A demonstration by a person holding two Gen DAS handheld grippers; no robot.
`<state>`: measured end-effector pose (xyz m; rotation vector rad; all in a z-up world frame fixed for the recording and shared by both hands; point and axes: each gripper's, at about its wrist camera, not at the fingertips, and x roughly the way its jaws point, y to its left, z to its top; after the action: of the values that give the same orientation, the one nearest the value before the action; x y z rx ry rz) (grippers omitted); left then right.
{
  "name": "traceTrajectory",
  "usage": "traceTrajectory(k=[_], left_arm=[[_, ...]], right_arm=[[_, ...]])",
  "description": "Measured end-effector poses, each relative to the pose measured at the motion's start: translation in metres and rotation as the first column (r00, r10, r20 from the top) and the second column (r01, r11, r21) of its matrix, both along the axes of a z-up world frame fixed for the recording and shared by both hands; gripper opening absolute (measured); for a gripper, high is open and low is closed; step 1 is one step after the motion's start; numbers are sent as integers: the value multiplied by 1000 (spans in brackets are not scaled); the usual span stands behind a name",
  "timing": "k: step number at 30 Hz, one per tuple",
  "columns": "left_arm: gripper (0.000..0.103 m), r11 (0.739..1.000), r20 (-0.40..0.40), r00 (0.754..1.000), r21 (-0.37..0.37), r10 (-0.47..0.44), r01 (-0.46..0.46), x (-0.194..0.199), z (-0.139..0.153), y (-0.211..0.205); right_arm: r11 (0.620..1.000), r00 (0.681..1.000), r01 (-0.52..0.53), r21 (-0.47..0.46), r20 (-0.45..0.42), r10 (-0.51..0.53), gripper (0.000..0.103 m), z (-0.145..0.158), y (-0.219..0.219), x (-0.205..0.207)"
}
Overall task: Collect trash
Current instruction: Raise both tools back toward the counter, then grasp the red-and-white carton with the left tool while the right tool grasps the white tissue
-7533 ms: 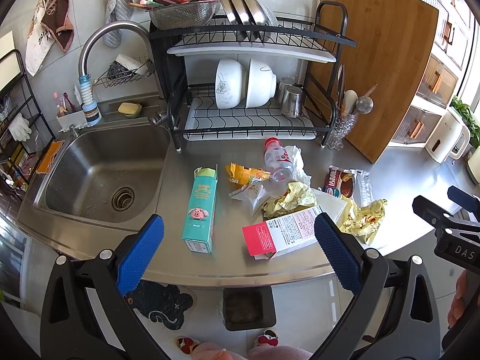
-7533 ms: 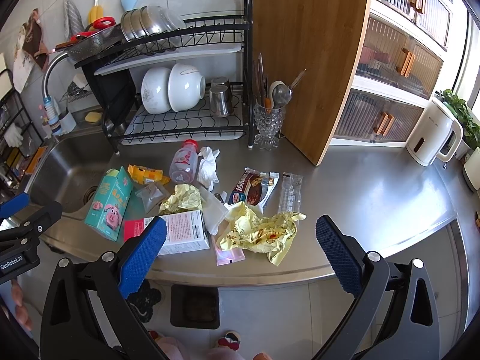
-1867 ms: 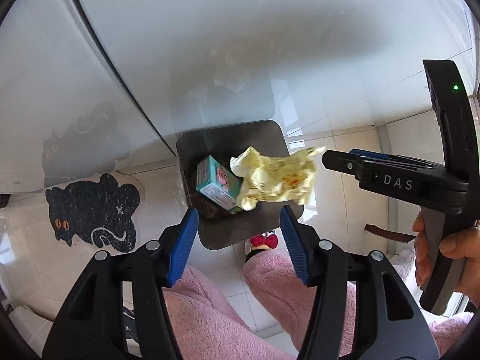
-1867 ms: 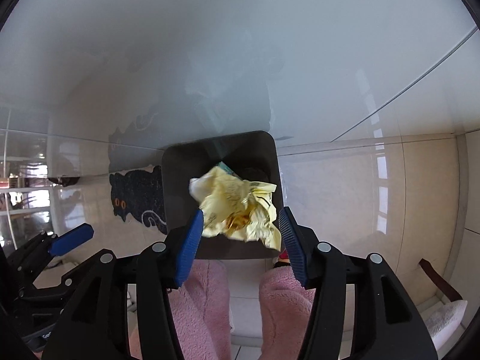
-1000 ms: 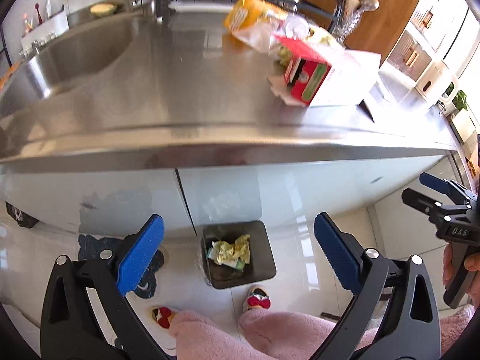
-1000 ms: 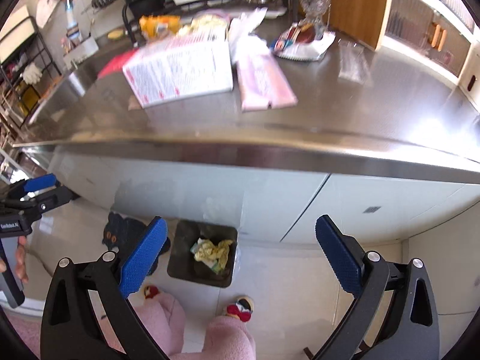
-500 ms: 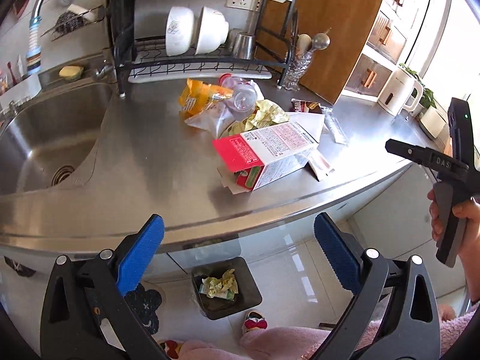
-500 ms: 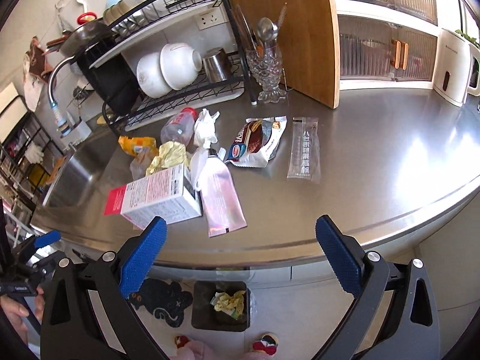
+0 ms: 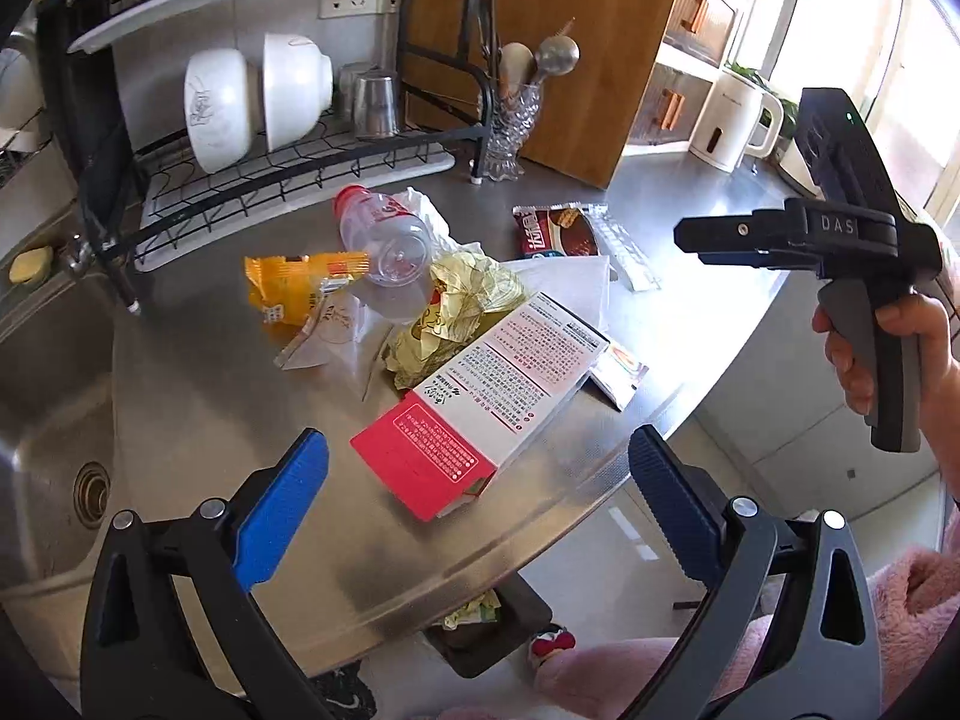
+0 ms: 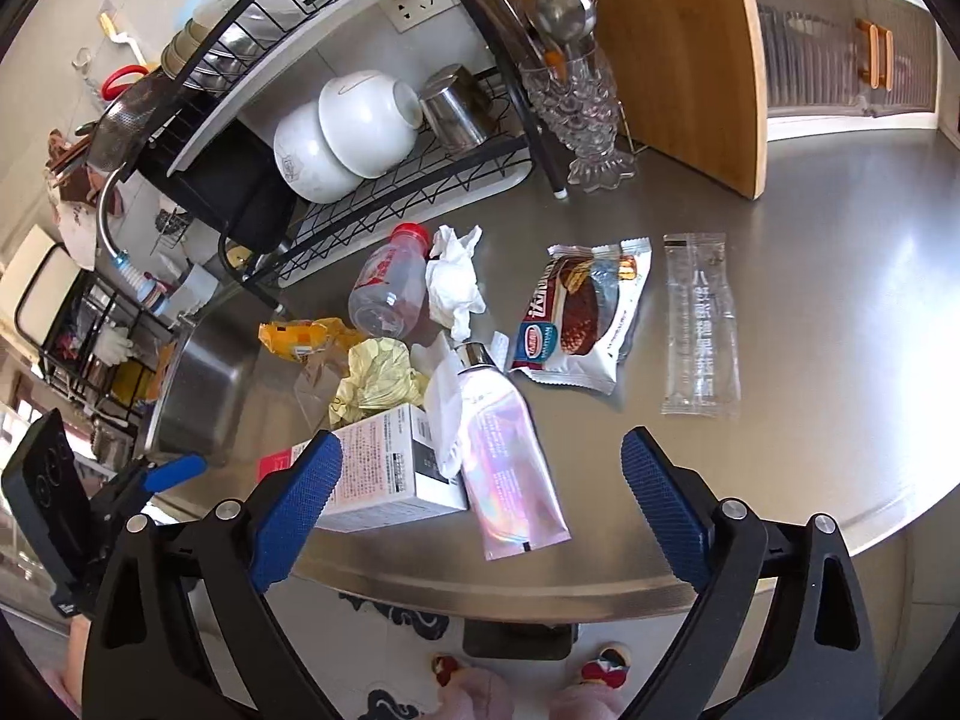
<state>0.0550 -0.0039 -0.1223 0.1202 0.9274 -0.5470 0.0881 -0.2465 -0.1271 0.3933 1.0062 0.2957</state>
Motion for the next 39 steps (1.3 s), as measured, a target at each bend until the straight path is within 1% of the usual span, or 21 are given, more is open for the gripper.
traceTrajectory(k=[2, 3, 5, 9, 12, 15, 20, 25, 29, 31, 33, 34, 35, 36, 37, 39], left_arm=[[95, 999, -13, 999, 22, -42, 42, 8, -7, -6], [95, 997, -13, 998, 35, -64, 65, 12, -11, -8], [95, 993, -15, 994, 53, -107, 108, 18, -16, -13], [95, 982, -35, 985, 80, -170, 173, 29, -26, -22], [95, 976, -69, 975, 49, -209, 213, 36, -33, -22], [95, 972, -76, 970, 33, -230, 233, 42, -37, -22], [95, 964, -108, 958, -30, -267, 265, 51, -42, -24], [95, 952, -128, 943, -25, -307, 306, 52, -50, -33], [94, 945, -136, 936, 10, -323, 328, 51, -58, -41], [93, 943, -137, 935, 27, -327, 333, 49, -61, -43], [83, 941, -138, 934, 33, -331, 338, 48, -65, -45], [71, 941, -139, 935, 42, -328, 336, 48, -66, -45], [64, 942, -141, 935, 47, -324, 334, 48, -68, -45], [64, 942, -146, 934, 41, -325, 334, 49, -69, -45], [64, 943, -146, 936, 38, -321, 330, 49, -69, -44], [63, 947, -134, 941, 43, -310, 318, 49, -68, -44]], right_arm=[[1000, 1000, -8, 6, -22, 8, 93, -6, 6, 8], [1000, 999, -11, 7, -35, 11, 86, -9, 9, 12], [1000, 997, -21, 15, -71, 22, 80, -15, 15, 20], [1000, 994, -19, 14, -105, 20, 79, -24, 21, 30], [1000, 992, -13, 20, -123, 15, 79, -29, 25, 35], [1000, 990, -11, 14, -137, 13, 79, -34, 27, 41], [1000, 986, -16, 0, -167, 16, 78, -42, 33, 48], [1000, 982, -16, -5, -189, 15, 75, -50, 38, 51], [1000, 980, -11, 1, -200, 11, 62, -56, 39, 52], [1000, 980, -9, 25, -197, 14, 54, -56, 38, 52], [999, 981, -15, 36, -190, 21, 42, -53, 38, 52], [999, 982, -21, 38, -186, 28, 33, -51, 39, 53], [998, 982, -30, 47, -185, 38, 25, -50, 41, 54], [998, 982, -37, 53, -184, 47, 21, -48, 42, 54], [998, 982, -43, 53, -183, 52, 18, -47, 44, 54], [998, 983, -53, 46, -175, 60, 8, -44, 48, 54]])
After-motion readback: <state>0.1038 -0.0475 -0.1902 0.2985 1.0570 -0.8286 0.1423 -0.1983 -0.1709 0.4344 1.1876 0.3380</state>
